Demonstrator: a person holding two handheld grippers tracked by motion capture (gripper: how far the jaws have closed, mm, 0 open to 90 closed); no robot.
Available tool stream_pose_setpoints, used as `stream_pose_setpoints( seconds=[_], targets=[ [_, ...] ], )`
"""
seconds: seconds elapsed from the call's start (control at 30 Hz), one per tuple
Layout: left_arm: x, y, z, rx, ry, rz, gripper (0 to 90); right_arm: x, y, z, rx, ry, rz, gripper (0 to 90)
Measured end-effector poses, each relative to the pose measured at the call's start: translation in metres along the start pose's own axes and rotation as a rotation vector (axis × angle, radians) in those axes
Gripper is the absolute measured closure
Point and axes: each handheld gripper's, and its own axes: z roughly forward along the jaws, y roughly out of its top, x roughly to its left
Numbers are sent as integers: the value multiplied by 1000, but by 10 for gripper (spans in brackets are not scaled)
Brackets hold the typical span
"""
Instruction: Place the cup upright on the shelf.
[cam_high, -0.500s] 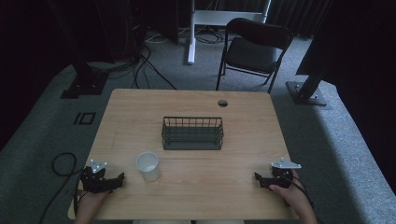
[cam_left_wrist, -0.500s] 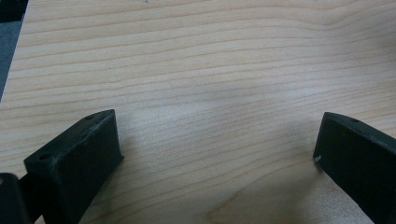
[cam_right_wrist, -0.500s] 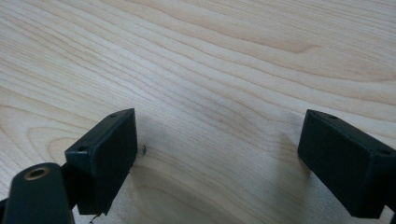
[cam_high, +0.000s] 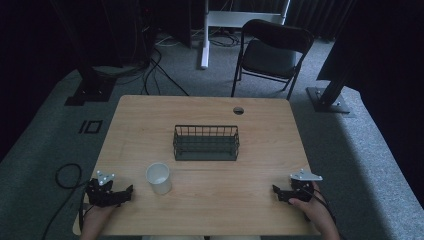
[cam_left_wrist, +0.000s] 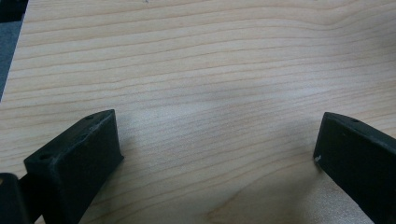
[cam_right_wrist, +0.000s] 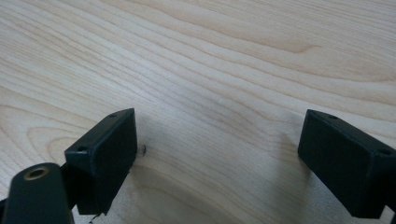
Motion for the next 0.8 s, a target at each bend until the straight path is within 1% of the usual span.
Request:
stream_pose_setpoints(
  seconds=[0.43, 0.63, 0.7, 0.8],
  targets=[
    [0, 0, 0, 0, 0, 0, 7, 0, 0, 0, -2, 0, -1, 114],
    [0, 0, 0, 0, 0, 0, 7, 0, 3, 2, 2, 1, -3, 112],
    [0, 0, 0, 0, 0, 0, 7, 1, 4, 2, 4, 16, -5, 113],
    [0, 0, 0, 0, 0, 0, 7, 4, 6, 4, 8, 22, -12, 114]
  ],
)
